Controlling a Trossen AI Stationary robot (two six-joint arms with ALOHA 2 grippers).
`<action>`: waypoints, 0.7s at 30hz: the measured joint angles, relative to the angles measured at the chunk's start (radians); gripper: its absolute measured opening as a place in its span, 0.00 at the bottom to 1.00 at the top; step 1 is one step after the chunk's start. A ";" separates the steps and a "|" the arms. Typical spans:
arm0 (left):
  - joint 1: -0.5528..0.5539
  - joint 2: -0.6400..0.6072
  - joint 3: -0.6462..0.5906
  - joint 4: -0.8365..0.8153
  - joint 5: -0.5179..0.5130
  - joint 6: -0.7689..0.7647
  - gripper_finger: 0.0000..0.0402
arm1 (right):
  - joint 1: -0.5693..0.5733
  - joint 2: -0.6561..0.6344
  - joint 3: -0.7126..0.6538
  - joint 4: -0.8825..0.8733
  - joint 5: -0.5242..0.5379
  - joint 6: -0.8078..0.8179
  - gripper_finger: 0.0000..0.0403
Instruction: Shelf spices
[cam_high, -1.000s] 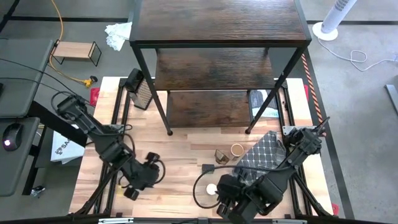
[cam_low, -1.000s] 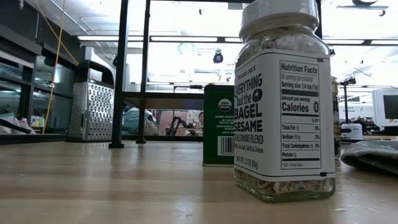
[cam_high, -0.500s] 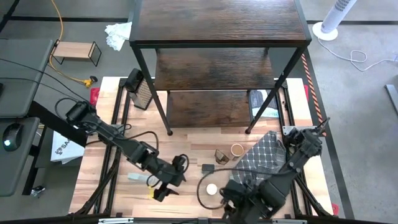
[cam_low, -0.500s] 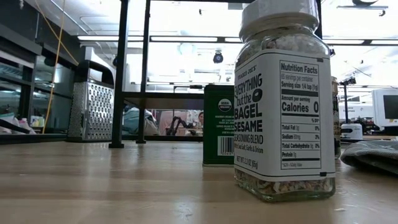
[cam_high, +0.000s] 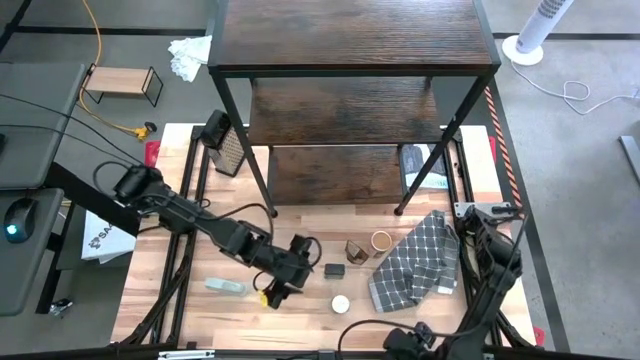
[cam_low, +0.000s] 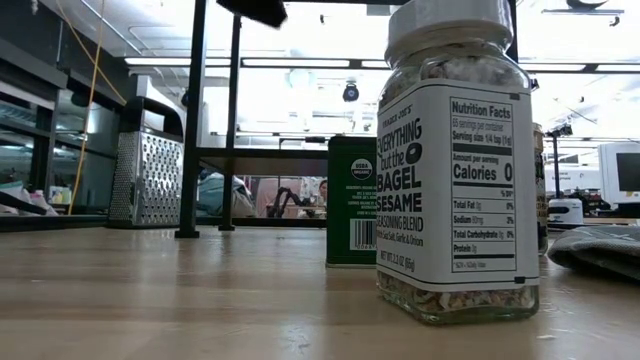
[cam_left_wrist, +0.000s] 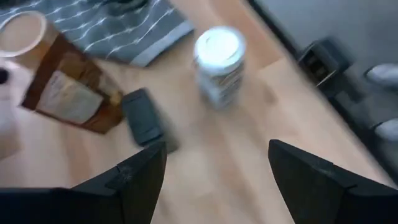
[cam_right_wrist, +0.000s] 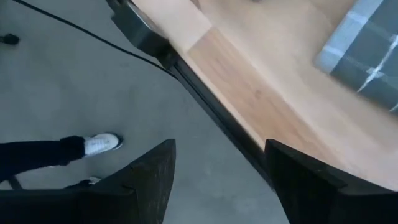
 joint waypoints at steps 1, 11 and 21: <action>0.012 0.004 0.005 -0.010 -0.006 0.018 0.70 | -0.001 0.010 0.000 0.014 -0.002 0.009 0.60; 0.225 0.007 0.007 -0.024 0.174 0.258 0.70 | -0.005 0.053 0.000 0.037 0.085 0.222 0.60; 0.356 0.042 0.006 -0.023 0.218 0.254 0.70 | -0.009 0.054 0.000 -0.023 0.067 0.187 0.60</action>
